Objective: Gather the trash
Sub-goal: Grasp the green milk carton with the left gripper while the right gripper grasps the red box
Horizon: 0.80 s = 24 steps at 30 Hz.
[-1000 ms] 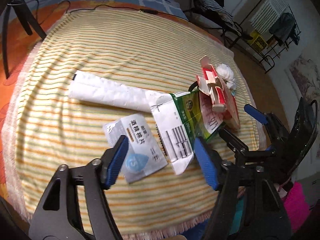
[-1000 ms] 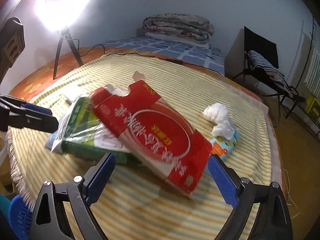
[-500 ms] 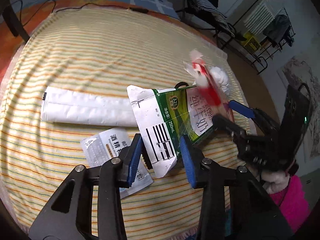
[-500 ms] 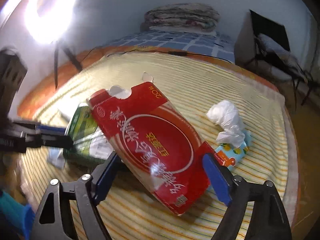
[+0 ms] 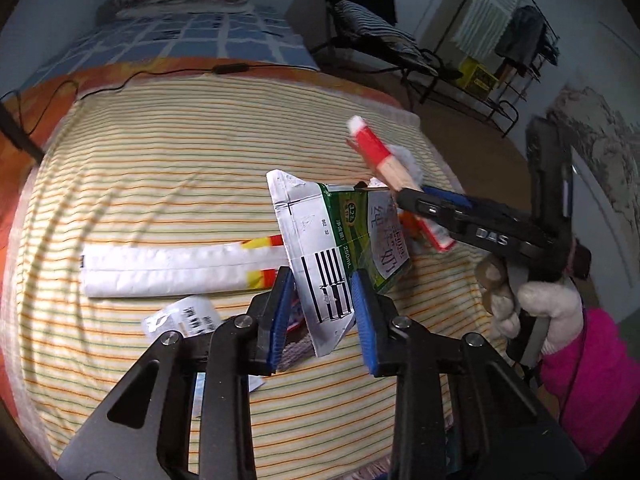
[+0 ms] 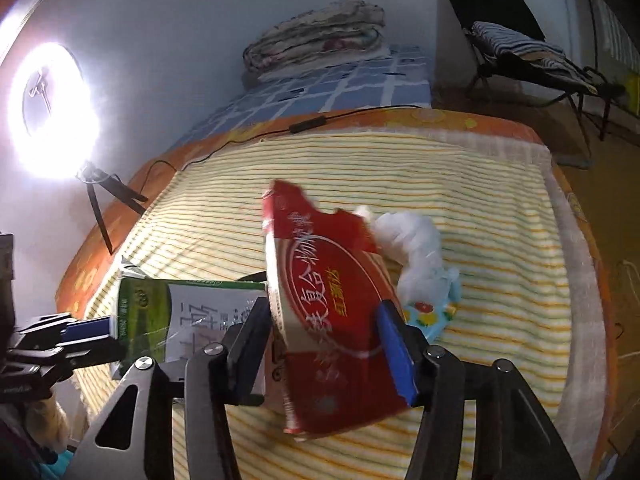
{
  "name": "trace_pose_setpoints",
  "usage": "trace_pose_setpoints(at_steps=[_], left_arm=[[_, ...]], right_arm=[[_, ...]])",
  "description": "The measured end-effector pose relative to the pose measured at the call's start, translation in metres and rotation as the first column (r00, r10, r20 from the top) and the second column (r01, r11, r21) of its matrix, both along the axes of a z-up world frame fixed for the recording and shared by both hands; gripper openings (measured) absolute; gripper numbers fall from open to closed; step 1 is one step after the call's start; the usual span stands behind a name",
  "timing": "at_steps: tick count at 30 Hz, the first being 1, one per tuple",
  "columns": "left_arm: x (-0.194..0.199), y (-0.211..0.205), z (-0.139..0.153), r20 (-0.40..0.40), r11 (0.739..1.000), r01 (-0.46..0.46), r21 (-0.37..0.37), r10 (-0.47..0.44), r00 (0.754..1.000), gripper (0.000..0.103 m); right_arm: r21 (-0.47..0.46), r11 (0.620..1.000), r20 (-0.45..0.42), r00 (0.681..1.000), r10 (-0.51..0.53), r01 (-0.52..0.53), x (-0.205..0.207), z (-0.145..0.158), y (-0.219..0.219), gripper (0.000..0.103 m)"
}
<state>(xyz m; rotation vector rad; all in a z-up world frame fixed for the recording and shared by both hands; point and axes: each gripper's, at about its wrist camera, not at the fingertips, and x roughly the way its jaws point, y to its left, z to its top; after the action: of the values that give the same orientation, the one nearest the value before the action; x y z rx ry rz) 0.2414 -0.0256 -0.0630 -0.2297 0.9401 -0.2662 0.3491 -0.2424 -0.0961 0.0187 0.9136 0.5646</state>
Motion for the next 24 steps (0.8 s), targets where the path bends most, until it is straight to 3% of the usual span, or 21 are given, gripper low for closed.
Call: trace_pose_setpoints(at_steps=[3, 7, 15, 20, 24], left_arm=[[0.002, -0.005, 0.0, 0.003, 1.0, -0.007, 0.001, 0.007, 1.0, 0.03], [0.002, -0.006, 0.007, 0.018, 1.0, -0.008, -0.024, 0.009, 1.0, 0.029], [-0.022, -0.047, 0.032, 0.107, 0.995, 0.098, 0.012, -0.099, 0.989, 0.019], [-0.022, -0.076, 0.037, 0.147, 0.988, 0.144, 0.055, -0.15, 0.978, 0.019], [-0.012, -0.085, 0.04, 0.148, 0.989, 0.145, 0.04, -0.149, 0.978, 0.022]], right_arm=[[-0.031, 0.999, 0.027, 1.0, 0.015, -0.014, 0.001, 0.002, 0.006, 0.05], [-0.007, 1.0, 0.003, 1.0, 0.011, -0.011, 0.006, 0.003, 0.002, 0.049], [0.053, 0.998, -0.047, 0.998, -0.042, 0.045, 0.012, 0.008, -0.037, 0.044], [0.072, 0.995, -0.059, 0.997, -0.06, 0.064, 0.014, 0.015, -0.058, 0.044], [0.046, 0.996, -0.042, 0.996, -0.073, 0.075, 0.016, 0.021, -0.064, 0.044]])
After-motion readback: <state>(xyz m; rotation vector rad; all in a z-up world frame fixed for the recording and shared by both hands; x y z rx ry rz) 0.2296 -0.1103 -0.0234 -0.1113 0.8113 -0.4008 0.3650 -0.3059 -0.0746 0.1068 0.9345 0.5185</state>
